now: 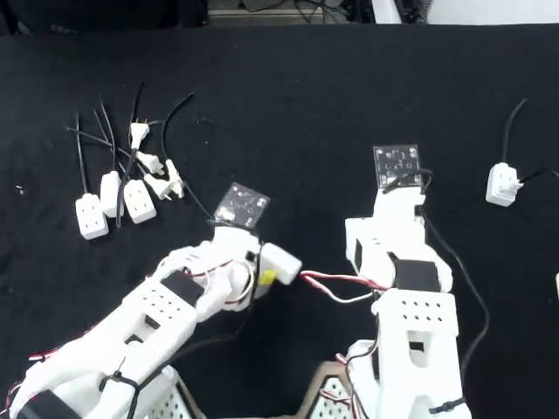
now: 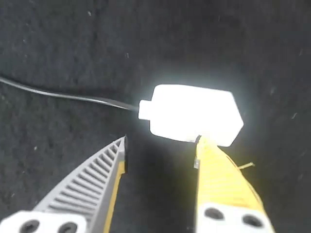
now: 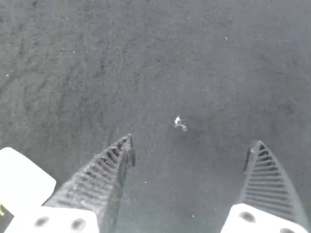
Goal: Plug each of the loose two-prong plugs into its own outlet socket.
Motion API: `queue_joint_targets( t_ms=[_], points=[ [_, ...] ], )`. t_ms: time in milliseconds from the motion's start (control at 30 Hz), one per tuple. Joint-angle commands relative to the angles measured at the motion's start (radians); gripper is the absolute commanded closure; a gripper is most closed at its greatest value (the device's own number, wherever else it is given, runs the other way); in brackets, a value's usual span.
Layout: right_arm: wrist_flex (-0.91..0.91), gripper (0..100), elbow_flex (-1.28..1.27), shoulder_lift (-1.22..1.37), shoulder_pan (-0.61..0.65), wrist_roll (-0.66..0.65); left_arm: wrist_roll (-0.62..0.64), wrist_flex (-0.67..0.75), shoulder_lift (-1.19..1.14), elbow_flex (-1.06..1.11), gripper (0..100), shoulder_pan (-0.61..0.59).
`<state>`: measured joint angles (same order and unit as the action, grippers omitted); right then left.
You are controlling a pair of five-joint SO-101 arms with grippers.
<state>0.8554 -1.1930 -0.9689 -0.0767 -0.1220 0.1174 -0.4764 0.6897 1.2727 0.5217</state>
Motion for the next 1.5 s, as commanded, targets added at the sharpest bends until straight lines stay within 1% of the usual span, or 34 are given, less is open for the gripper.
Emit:
queue_joint_targets(
  t_ms=[0, 100, 167, 233, 267, 333, 467, 533, 600, 700, 767, 833, 933, 1133, 1267, 1367, 1467],
  points=[
    [-0.021, 65.2, 0.054, -0.031, -0.023, -0.002, 0.054, -0.015, 0.026, -0.151, 76, -0.001],
    [-0.017, 65.2, 0.054, -0.031, -0.023, -0.002, 0.043, -0.184, 0.028, -0.263, 76, -0.030],
    [-0.018, 65.2, 0.054, -0.031, -0.023, -0.002, -0.015, -0.299, 0.028, -0.326, 76, -0.061],
    [-0.020, 65.2, 0.054, -0.031, -0.018, -0.002, -0.061, -0.374, 0.028, -0.372, 77, -0.108],
    [-0.020, 65.2, 0.054, -0.031, -0.018, -0.002, -0.072, -0.382, 0.021, -0.387, 77, -0.142],
    [-0.020, 65.2, 0.054, -0.031, -0.017, -0.002, -0.075, -0.344, 0.011, -0.397, 77, -0.232],
    [-0.020, 65.2, 0.054, -0.031, -0.017, -0.002, -0.074, -0.117, -0.117, -0.377, 77, -0.395],
    [-0.020, 65.2, 0.054, -0.031, -0.017, -0.002, -0.031, -0.034, -0.235, -0.414, 77, -0.446],
    [-0.020, 65.2, 0.054, -0.031, -0.017, -0.002, 0.052, 0.012, -0.359, -0.481, 77, -0.472],
    [-0.020, 65.2, 0.054, -0.031, -0.017, -0.002, 0.144, 0.035, -0.519, -0.590, 77, -0.464],
    [-0.020, 65.2, 0.054, -0.031, -0.017, -0.002, 0.157, 0.028, -0.621, -0.653, 77, -0.444],
    [-0.020, 65.2, 0.054, -0.031, -0.017, -0.002, 0.133, 0.015, -0.700, -0.674, 77, -0.437],
    [-0.020, 65.2, 0.054, -0.031, -0.017, -0.002, 0.084, -0.063, -0.776, -0.699, 77, -0.458],
    [-0.020, 65.2, 0.054, -0.031, -0.017, -0.002, 0.012, -0.319, -0.766, -0.734, 77, -0.550],
    [-0.020, 65.2, 0.054, -0.031, -0.017, -0.002, -0.009, -0.453, -0.713, -0.722, 77, -0.615],
    [-0.020, 65.2, 0.054, -0.031, -0.017, -0.002, -0.055, -0.502, -0.663, -0.693, 77, -0.647],
    [-0.020, 65.2, 0.054, -0.031, -0.017, -0.002, -0.094, -0.503, -0.594, -0.622, 77, -0.685]
  ],
)
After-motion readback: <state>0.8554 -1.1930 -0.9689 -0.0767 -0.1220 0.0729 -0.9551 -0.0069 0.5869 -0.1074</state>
